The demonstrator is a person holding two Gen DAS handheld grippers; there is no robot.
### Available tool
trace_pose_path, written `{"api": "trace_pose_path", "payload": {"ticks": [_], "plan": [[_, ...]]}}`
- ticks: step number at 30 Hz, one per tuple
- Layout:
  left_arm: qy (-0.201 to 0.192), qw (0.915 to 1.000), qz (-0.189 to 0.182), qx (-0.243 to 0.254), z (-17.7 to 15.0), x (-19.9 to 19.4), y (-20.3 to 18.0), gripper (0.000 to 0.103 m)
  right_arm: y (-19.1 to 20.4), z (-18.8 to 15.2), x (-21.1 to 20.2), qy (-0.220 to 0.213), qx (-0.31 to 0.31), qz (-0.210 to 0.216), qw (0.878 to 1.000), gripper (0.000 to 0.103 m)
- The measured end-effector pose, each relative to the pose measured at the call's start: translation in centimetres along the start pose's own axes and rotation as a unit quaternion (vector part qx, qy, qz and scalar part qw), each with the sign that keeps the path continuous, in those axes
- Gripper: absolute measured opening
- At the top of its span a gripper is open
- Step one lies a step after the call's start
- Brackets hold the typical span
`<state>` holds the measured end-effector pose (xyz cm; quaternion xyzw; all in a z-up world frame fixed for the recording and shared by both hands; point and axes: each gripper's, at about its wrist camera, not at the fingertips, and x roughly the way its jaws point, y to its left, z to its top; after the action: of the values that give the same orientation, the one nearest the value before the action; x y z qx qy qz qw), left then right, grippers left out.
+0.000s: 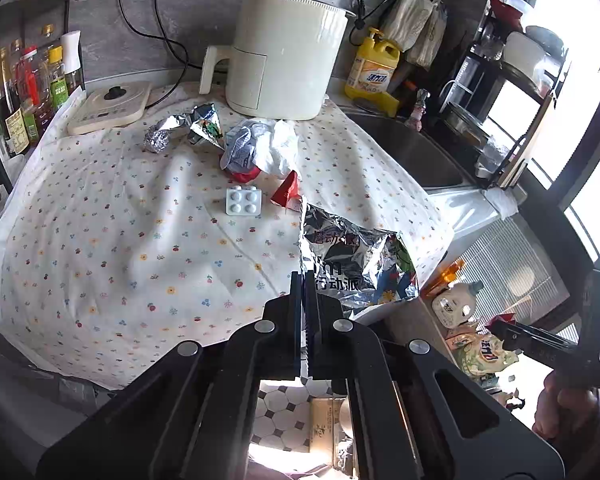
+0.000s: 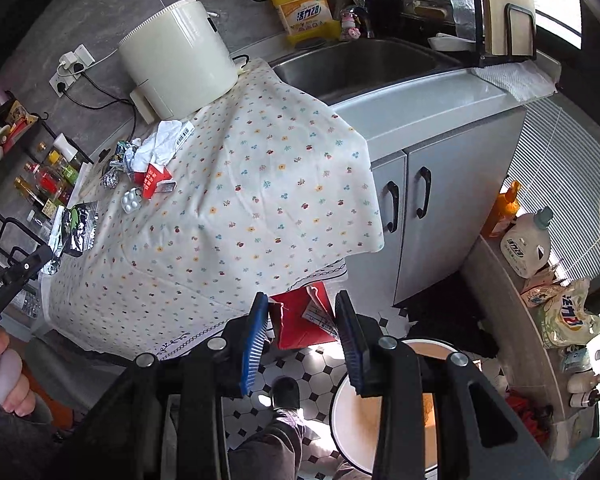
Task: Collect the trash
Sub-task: 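Carry the foil bag and red paper to the bucket and release both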
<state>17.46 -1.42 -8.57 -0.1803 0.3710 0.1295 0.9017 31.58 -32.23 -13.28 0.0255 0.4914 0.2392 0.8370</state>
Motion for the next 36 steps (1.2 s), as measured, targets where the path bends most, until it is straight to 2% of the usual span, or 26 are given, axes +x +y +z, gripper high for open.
{"api": "trace_pose_path", "payload": {"ticks": [7, 15, 17, 19, 21, 28, 36], "plan": [[0.024, 0.9991, -0.025, 0.024, -1.8, 1.4, -3.2, 0.002, -3.7, -3.4, -0.5, 0.018, 0.036, -0.017, 0.999, 0.035], [0.054, 0.9957, -0.06, 0.046, -4.3, 3.3, -6.5, 0.002, -6.0, -5.9, -1.6, 0.025, 0.059, -0.03, 0.998, 0.039], [0.062, 0.9944, -0.068, 0.053, -4.9, 3.7, -7.4, 0.002, -6.4, -6.4, -1.8, 0.023, 0.065, -0.035, 0.997, 0.061], [0.071, 0.9926, -0.076, 0.062, -5.6, 4.2, -8.3, 0.002, -6.9, -6.9, -2.4, 0.014, 0.07, -0.039, 0.997, 0.066], [0.082, 0.9905, -0.084, 0.071, -6.4, 4.8, -9.3, 0.002, -7.5, -7.3, -2.9, 0.014, 0.073, -0.039, 0.996, 0.066], [0.124, 0.9797, -0.117, 0.106, -9.1, 7.3, -13.1, 0.002, -11.3, -9.2, -4.8, 0.005, 0.114, -0.074, 0.991, 0.068], [0.181, 0.9593, -0.157, 0.148, -13.3, 10.3, -17.4, 0.002, -15.4, -11.8, -8.0, -0.015, 0.157, -0.117, 0.981, 0.068]]}}
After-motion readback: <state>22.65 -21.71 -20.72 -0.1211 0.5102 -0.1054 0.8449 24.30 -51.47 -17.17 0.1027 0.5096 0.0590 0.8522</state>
